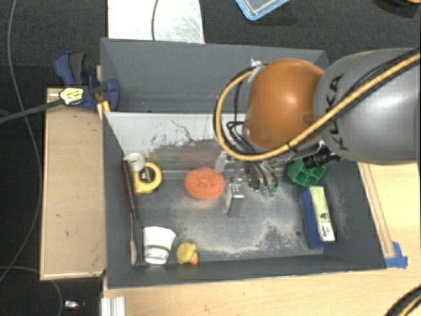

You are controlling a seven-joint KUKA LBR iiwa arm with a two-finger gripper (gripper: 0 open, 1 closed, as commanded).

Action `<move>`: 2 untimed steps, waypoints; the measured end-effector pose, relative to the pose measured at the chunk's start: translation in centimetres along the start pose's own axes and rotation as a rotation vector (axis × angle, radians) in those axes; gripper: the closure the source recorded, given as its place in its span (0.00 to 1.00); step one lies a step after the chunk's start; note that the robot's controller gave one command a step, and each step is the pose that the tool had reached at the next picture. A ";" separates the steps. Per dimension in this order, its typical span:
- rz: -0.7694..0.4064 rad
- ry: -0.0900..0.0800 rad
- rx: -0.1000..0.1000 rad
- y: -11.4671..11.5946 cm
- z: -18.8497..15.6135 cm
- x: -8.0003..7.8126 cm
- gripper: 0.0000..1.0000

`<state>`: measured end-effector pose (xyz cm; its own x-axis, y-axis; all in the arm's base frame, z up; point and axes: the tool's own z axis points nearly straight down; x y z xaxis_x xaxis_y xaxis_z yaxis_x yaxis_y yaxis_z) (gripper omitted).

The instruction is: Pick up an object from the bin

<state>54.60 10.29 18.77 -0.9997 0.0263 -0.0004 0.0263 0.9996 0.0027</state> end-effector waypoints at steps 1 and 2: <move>0.147 -0.017 -0.005 2.4 2.6 -0.5 0.00; 0.077 -0.016 -0.003 1.3 5.2 -2.6 0.00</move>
Offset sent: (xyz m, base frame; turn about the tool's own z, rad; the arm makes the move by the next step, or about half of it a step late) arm 0.0447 0.0009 -0.0609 -0.0638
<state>57.27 11.56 13.53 -0.9945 0.1033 -0.0155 0.1033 0.9946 0.0062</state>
